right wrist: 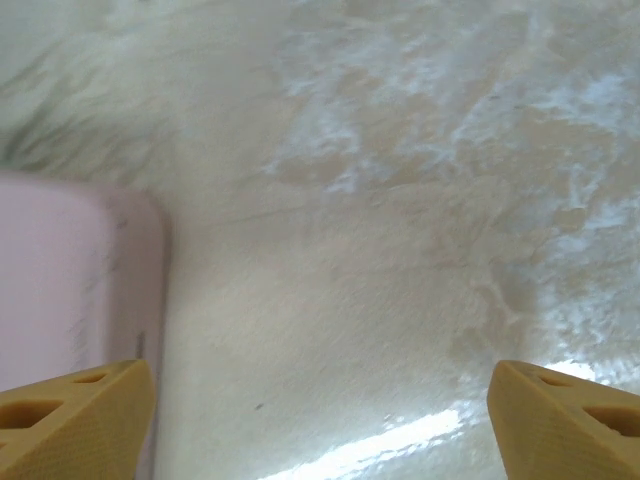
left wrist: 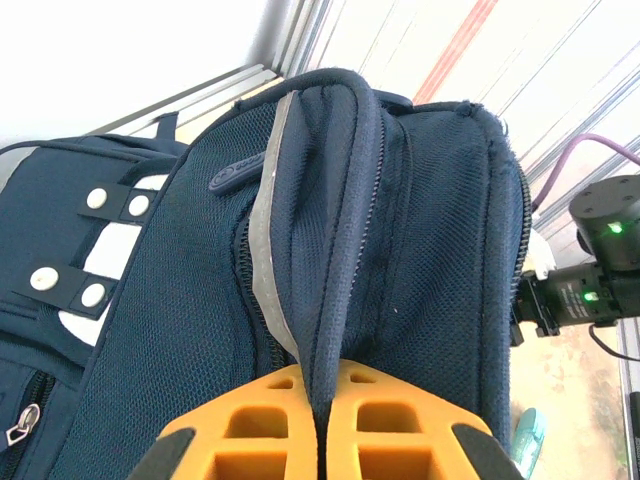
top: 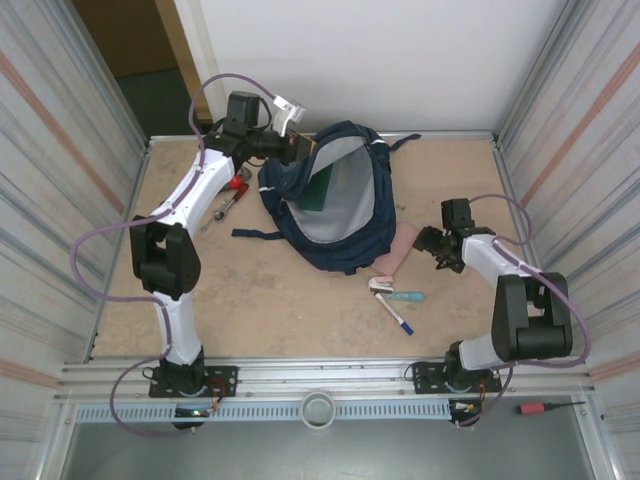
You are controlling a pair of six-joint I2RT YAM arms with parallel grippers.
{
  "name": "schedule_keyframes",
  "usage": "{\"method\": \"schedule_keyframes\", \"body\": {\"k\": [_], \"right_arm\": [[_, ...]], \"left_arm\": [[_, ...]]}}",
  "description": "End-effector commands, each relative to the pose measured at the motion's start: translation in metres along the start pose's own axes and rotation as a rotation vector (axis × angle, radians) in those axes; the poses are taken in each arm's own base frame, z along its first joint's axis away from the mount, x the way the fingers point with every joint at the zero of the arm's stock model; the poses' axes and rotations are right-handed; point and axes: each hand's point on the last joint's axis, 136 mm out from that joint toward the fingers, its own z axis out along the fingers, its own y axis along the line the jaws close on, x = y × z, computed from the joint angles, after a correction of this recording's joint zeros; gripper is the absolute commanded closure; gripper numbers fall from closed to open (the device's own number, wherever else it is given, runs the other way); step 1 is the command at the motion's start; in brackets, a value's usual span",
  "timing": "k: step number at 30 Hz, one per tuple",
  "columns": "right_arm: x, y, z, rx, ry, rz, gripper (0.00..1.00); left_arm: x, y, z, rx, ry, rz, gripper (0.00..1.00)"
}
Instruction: Pack the student bag
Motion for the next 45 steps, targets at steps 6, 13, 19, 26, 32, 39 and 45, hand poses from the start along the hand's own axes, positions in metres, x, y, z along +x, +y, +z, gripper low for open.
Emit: {"method": "schedule_keyframes", "body": {"k": [6, 13, 19, 26, 32, 39, 45], "right_arm": [[0.046, 0.056, -0.032, -0.065, -0.009, -0.214, 0.01], [0.075, 0.068, -0.029, -0.039, 0.007, -0.311, 0.01], [0.087, 0.073, -0.019, -0.049, 0.026, -0.331, 0.01], [0.089, 0.091, -0.004, -0.084, 0.053, -0.365, 0.01], [0.09, 0.102, 0.008, -0.107, 0.093, -0.375, 0.01], [0.08, 0.083, 0.019, -0.059, 0.121, -0.298, 0.01], [0.056, 0.05, 0.012, -0.037, 0.095, -0.182, 0.01]], "left_arm": [[-0.04, -0.014, -0.016, 0.028, -0.114, 0.128, 1.0], [-0.038, -0.014, -0.015, 0.029, -0.109, 0.124, 1.0], [-0.038, -0.015, -0.014, 0.03, -0.109, 0.126, 1.0], [-0.038, -0.017, -0.014, 0.032, -0.108, 0.13, 1.0], [-0.037, -0.018, -0.013, 0.033, -0.106, 0.133, 1.0], [-0.036, -0.018, -0.013, 0.031, -0.102, 0.139, 1.0], [-0.035, -0.017, -0.012, 0.031, -0.1, 0.139, 1.0]]}}
